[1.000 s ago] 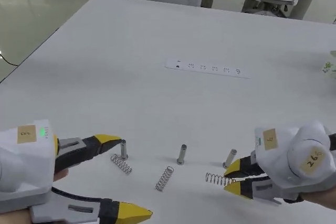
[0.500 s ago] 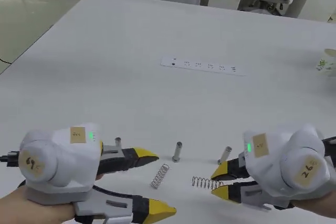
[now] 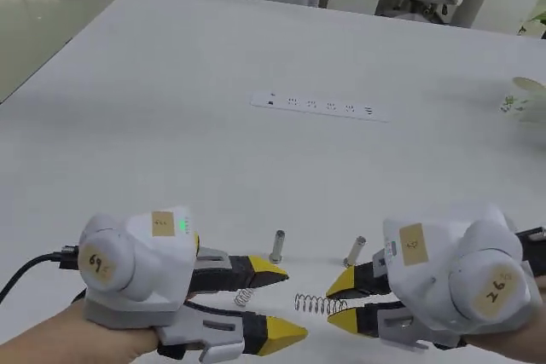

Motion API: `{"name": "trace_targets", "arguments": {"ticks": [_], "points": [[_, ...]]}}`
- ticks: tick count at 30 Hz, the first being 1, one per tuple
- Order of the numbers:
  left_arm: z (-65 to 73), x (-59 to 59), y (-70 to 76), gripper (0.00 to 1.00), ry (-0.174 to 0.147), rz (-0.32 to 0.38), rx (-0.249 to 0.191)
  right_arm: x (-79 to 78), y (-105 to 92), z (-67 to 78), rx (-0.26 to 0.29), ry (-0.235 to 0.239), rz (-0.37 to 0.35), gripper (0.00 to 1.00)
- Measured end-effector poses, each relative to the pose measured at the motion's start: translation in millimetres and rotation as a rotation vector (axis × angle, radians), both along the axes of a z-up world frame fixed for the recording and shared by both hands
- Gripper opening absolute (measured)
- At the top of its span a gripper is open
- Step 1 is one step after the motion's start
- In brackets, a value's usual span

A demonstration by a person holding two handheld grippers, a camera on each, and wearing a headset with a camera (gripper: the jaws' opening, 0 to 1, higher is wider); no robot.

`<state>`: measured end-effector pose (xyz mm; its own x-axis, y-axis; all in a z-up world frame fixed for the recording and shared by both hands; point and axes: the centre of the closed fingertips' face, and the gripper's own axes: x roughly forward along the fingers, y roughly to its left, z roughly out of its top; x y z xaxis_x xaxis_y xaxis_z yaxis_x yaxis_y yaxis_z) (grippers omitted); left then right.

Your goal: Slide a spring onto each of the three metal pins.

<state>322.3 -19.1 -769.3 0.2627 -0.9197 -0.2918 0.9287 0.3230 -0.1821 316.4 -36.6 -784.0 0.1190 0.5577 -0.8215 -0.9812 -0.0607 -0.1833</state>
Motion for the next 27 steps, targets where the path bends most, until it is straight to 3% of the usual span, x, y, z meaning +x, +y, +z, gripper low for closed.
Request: {"name": "trace_targets", "arguments": {"ticks": [14,27], "points": [[4.7,-0.7,-9.7,0.07,-0.035,-0.048,-0.013,-3.1,7.6,5.6,0.019,-0.006,0.023,0.08],[3.6,-5.8,-11.6,0.04,-0.051,-0.075,-0.007,-4.7,8.0,6.7,0.02,0.003,0.024,0.08]]}}
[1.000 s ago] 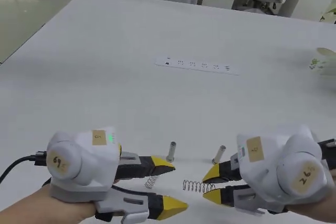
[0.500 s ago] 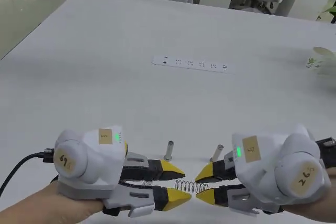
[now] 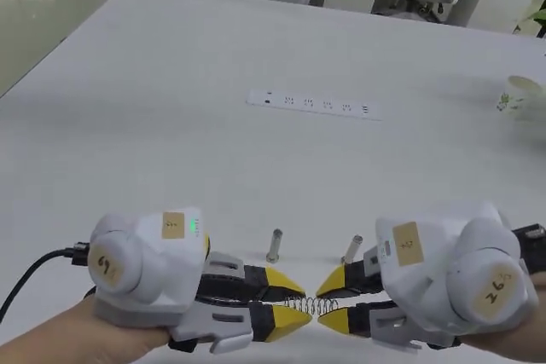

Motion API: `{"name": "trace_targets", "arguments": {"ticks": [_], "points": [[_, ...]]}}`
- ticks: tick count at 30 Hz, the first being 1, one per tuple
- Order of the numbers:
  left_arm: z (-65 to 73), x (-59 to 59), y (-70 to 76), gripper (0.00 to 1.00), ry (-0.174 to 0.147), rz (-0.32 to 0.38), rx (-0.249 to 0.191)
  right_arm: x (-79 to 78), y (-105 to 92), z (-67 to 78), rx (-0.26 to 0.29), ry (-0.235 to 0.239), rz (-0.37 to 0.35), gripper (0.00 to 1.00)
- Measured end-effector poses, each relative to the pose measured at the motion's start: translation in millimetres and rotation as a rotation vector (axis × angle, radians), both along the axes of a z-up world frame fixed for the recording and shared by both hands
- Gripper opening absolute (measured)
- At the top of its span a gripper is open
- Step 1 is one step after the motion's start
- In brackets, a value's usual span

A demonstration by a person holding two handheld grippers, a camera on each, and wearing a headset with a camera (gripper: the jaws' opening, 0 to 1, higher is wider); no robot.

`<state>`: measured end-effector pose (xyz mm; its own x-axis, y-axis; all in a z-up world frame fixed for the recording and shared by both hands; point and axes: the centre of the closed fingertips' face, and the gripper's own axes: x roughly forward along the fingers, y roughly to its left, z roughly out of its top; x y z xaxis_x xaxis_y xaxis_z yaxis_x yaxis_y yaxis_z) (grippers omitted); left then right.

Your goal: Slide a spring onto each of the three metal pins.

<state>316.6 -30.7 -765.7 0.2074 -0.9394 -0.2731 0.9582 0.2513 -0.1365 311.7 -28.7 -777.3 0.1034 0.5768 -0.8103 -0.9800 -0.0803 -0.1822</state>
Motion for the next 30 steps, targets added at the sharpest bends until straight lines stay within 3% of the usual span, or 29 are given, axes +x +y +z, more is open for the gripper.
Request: {"name": "trace_targets", "arguments": {"ticks": [11,30], "points": [[1.8,-2.2,1.1,0.02,-0.007,-0.031,-0.003,-0.2,0.5,1.8,0.017,0.01,-0.003,0.08],[0.4,-11.9,4.1,0.02,0.023,-0.099,0.006,-8.2,-5.6,-6.9,0.057,0.089,-0.058,0.1]]}}
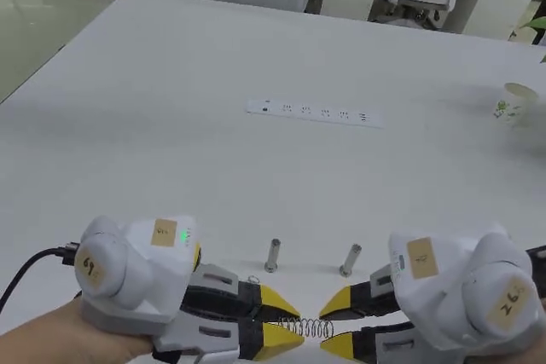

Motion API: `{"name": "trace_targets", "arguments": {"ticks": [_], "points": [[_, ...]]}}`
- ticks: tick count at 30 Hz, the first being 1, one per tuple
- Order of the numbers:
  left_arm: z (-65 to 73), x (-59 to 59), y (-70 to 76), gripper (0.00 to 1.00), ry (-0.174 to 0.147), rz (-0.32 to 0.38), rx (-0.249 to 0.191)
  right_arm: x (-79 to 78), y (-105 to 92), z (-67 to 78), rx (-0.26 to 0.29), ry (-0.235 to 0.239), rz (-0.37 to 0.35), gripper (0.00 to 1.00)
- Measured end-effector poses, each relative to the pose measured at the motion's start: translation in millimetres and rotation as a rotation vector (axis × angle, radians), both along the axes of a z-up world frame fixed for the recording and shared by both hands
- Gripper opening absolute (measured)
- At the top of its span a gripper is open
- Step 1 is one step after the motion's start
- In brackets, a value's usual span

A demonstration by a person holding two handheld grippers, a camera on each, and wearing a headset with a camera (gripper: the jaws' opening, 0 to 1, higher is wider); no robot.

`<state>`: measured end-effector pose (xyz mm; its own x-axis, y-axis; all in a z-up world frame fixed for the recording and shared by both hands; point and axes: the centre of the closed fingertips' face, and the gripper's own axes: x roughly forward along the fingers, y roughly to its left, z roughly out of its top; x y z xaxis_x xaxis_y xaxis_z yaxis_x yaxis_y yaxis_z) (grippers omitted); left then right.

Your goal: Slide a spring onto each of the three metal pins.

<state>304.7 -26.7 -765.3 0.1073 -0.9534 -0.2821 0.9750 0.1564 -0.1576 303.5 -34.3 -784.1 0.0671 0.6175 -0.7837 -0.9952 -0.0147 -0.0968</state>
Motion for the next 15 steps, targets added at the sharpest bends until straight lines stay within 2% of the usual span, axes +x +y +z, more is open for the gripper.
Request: {"name": "trace_targets", "arguments": {"ticks": [5,15], "points": [[-0.2,-1.9,-0.1,0.02,0.004,-0.007,0.004,-2.5,1.7,-0.7,0.01,0.001,0.008,0.08],[0.2,0.3,2.5,0.02,0.015,0.004,0.0,-1.0,3.9,6.2,0.03,-0.054,0.053,0.07]]}}
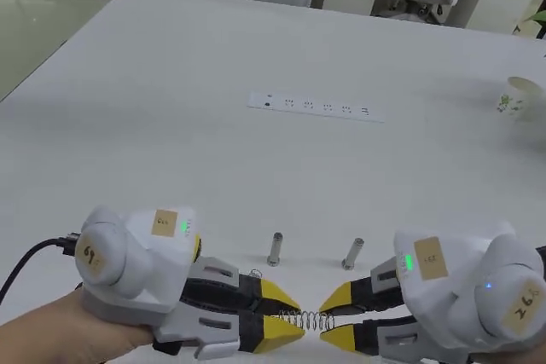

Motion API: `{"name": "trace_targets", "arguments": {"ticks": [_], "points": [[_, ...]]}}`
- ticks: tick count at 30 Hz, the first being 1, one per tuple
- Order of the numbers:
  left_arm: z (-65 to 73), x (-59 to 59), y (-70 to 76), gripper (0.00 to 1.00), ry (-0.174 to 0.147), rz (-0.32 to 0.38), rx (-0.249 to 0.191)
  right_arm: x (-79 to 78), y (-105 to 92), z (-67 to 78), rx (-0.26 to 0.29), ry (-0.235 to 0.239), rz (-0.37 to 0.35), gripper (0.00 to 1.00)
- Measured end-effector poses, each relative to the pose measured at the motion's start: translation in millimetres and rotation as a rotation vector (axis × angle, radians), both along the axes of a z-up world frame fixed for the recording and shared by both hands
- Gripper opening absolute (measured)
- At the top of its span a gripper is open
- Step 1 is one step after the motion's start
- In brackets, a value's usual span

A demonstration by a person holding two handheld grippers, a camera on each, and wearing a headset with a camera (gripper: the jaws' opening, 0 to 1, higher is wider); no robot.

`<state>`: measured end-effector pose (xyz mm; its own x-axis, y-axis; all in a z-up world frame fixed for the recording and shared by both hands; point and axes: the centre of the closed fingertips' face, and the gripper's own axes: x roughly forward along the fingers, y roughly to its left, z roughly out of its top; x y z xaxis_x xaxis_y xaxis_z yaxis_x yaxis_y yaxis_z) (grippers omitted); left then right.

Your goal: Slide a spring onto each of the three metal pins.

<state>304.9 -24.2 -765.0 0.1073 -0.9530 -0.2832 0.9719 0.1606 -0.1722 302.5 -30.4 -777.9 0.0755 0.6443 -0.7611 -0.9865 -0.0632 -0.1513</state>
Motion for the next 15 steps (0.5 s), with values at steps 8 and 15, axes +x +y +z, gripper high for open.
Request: {"name": "trace_targets", "arguments": {"ticks": [8,15], "points": [[-1.2,2.0,2.3,0.02,-0.011,0.011,0.009,3.8,3.5,14.5,0.068,0.021,-0.019,0.07],[-2.6,1.1,3.7,0.02,-0.014,0.009,0.016,1.1,9.7,24.7,0.119,0.063,-0.024,0.07]]}}
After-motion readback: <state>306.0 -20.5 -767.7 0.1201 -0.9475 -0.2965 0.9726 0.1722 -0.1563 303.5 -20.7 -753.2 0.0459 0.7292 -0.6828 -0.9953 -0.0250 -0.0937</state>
